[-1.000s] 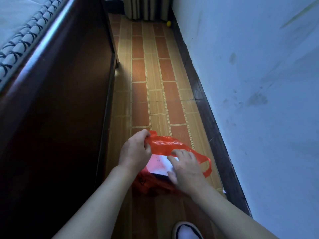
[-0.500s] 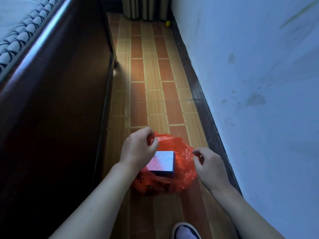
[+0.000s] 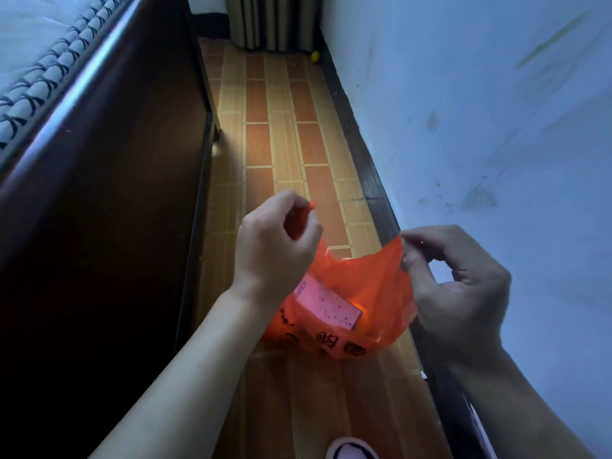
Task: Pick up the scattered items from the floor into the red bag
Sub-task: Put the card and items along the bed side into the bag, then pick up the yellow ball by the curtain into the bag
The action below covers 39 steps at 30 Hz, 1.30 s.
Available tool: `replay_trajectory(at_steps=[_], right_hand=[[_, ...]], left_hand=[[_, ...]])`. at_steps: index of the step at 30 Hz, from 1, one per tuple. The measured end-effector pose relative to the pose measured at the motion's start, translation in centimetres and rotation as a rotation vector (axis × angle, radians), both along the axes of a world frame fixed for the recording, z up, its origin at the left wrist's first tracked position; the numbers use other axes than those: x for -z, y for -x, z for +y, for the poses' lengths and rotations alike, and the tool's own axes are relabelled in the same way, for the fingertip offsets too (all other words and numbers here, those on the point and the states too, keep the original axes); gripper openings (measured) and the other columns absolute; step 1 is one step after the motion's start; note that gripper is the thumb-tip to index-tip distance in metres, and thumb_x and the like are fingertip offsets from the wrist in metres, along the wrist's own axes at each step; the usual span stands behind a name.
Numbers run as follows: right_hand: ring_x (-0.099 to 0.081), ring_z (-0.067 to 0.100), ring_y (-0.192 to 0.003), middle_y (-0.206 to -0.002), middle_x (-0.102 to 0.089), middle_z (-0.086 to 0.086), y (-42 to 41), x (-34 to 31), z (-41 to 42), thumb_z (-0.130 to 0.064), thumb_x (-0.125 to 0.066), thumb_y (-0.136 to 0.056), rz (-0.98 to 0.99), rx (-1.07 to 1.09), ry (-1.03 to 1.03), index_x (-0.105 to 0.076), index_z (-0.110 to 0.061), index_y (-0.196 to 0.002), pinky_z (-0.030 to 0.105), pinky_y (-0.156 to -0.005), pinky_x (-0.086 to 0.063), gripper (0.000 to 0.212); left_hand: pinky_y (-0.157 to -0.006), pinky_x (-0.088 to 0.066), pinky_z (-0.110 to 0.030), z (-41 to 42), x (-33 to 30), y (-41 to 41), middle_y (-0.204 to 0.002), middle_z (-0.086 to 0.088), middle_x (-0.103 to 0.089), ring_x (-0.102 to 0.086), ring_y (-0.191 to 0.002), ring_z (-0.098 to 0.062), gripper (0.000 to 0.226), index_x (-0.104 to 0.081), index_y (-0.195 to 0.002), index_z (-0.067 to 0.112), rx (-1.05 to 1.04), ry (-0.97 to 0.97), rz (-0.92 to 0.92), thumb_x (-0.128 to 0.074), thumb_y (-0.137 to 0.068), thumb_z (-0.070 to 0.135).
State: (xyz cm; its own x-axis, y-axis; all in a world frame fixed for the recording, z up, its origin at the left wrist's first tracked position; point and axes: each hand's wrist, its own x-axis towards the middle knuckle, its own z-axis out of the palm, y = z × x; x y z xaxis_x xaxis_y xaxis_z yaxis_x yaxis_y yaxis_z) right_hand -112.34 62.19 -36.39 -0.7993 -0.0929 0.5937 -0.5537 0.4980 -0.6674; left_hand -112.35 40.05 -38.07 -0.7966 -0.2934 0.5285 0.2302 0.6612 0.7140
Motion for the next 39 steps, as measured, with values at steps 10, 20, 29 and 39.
replay_trajectory(at_steps=[10,20,29,39], right_hand=[[-0.069,0.003,-0.086,-0.095,-0.075,-0.01,1.4,4.5,0.7,-0.003,-0.074,-0.09,-0.301,-0.02,-0.307,-0.078,-0.018,-0.105,0.029,-0.08,-0.06,0.022],[-0.071,0.007,-0.086,-0.09,-0.074,-0.01,1.6,4.3,-0.3,-0.001,-0.076,-0.09,-0.279,-0.061,-0.218,-0.078,-0.016,-0.098,0.027,-0.074,-0.06,0.017],[-0.072,0.011,-0.084,-0.089,-0.075,-0.003,0.8,-0.3,-3.3,-0.001,-0.077,-0.09,-0.378,-0.076,-0.086,-0.079,-0.012,-0.096,0.03,-0.075,-0.06,0.013],[-0.07,0.012,-0.082,-0.087,-0.073,-0.002,-1.4,-20.5,-2.5,0.005,-0.075,-0.09,-0.476,-0.095,-0.127,-0.078,-0.01,-0.096,0.031,-0.074,-0.058,0.016]], left_hand=[[-0.056,-0.043,-0.019,-0.6,2.6,-0.4,-0.073,0.016,-0.061,-0.062,-0.067,-0.007,0.008,-0.069,-0.09,0.021,-0.053,0.045,-0.356,-0.071,-0.094,0.028],[-0.059,-0.045,-0.019,-1.1,2.5,0.7,-0.074,0.015,-0.06,-0.061,-0.069,-0.007,0.014,-0.063,-0.084,0.023,-0.061,-0.003,-0.27,-0.069,-0.096,0.026],[-0.063,-0.053,-0.025,0.7,0.7,-5.4,-0.074,0.012,-0.064,-0.064,-0.072,-0.007,0.012,-0.068,-0.083,0.021,-0.1,-0.181,-0.476,-0.074,-0.093,0.021],[-0.069,-0.057,-0.037,0.2,-20.4,-7.7,-0.081,0.009,-0.068,-0.068,-0.078,-0.01,0.006,-0.071,-0.088,0.017,-0.141,-0.191,-0.536,-0.073,-0.094,0.018]])
